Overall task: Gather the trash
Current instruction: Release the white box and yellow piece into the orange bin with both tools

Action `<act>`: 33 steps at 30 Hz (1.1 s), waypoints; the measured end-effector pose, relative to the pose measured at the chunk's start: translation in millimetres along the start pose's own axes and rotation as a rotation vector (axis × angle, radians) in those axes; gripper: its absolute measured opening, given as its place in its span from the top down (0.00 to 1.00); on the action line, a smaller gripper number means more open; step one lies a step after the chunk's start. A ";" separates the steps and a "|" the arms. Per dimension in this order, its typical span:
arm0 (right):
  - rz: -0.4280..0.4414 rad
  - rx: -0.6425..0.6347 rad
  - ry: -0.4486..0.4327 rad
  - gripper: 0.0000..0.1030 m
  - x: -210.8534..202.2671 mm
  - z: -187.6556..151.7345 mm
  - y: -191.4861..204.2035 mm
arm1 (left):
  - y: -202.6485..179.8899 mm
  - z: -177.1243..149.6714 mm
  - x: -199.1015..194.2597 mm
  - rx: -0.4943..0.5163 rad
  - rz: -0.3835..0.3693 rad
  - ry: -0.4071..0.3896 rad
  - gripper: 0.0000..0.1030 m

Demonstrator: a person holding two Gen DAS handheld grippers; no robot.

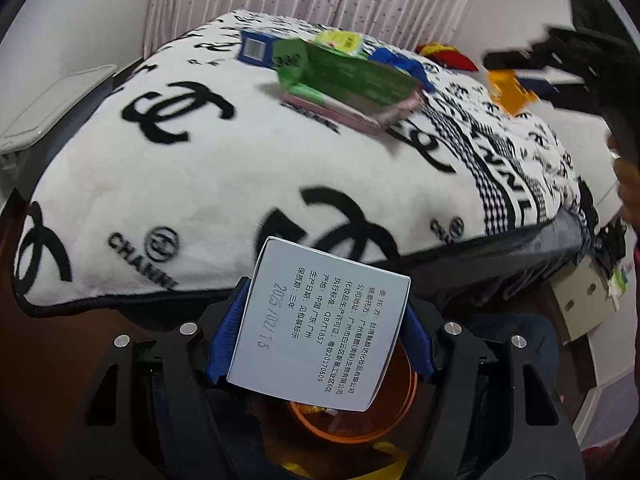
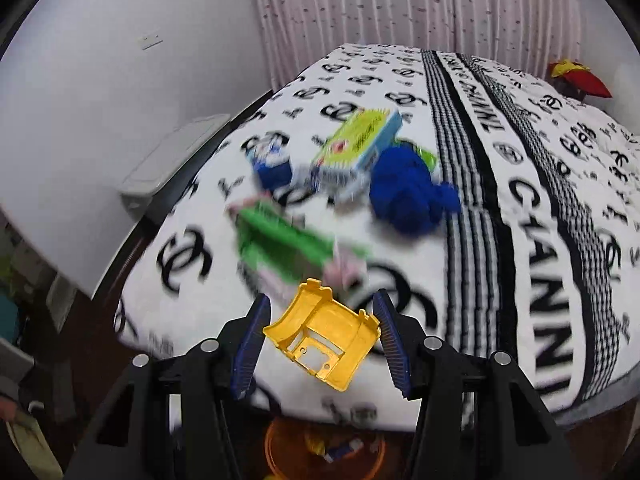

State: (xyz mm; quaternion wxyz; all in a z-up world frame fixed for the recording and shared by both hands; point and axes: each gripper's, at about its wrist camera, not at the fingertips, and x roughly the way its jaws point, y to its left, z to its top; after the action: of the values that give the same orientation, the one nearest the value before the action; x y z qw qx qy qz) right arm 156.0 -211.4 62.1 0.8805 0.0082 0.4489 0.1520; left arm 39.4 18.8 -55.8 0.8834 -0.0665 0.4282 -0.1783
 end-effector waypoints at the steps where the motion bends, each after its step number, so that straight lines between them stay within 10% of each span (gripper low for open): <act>1: 0.005 0.002 0.007 0.49 -0.5 -11.4 -2.6 | -2.7 -2.4 1.6 0.004 -0.003 0.009 0.36; 16: 0.032 0.169 0.275 0.48 97.8 -202.1 -62.5 | -37.4 -90.4 114.2 0.063 -0.016 0.423 0.36; 33: 0.001 0.276 0.479 0.48 208.1 -272.0 -78.4 | -27.8 -137.5 194.7 0.006 0.056 0.636 0.36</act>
State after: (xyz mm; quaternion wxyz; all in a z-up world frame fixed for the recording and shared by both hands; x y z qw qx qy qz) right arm 75.3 -262.1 -276.1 0.7396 0.0920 0.6610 0.0875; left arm 35.8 -74.6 -276.8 0.7101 0.0070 0.6840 -0.1669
